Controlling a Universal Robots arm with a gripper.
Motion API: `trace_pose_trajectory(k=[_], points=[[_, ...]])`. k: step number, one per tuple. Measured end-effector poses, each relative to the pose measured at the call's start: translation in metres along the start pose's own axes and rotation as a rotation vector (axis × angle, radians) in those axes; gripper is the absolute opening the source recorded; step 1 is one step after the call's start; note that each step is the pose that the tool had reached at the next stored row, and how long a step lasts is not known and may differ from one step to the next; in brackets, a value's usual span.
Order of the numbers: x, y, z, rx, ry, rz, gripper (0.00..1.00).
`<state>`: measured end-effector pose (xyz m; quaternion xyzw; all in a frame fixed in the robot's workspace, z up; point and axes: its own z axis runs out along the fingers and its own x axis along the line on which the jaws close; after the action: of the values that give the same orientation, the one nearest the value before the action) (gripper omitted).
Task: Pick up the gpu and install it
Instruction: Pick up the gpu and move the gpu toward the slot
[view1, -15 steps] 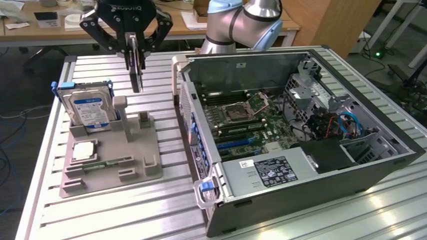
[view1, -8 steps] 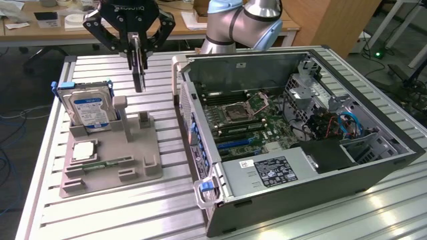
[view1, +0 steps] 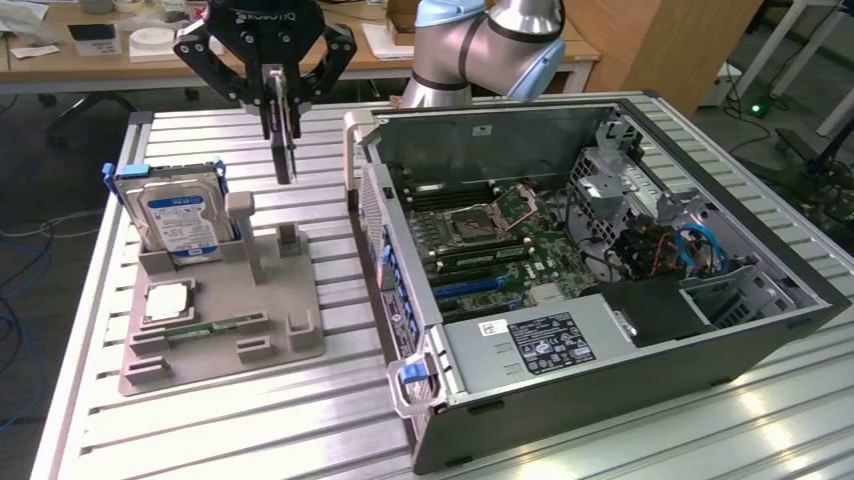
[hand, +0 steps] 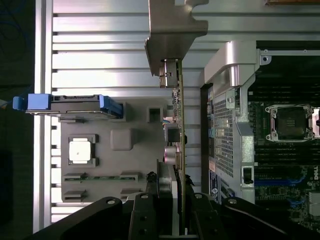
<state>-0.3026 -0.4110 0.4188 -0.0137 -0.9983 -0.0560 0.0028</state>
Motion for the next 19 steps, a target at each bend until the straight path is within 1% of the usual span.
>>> trace_pose_trajectory(k=[19], points=[[-0.012, 0.0003, 0.0, 0.0, 0.0, 0.0, 0.28]])
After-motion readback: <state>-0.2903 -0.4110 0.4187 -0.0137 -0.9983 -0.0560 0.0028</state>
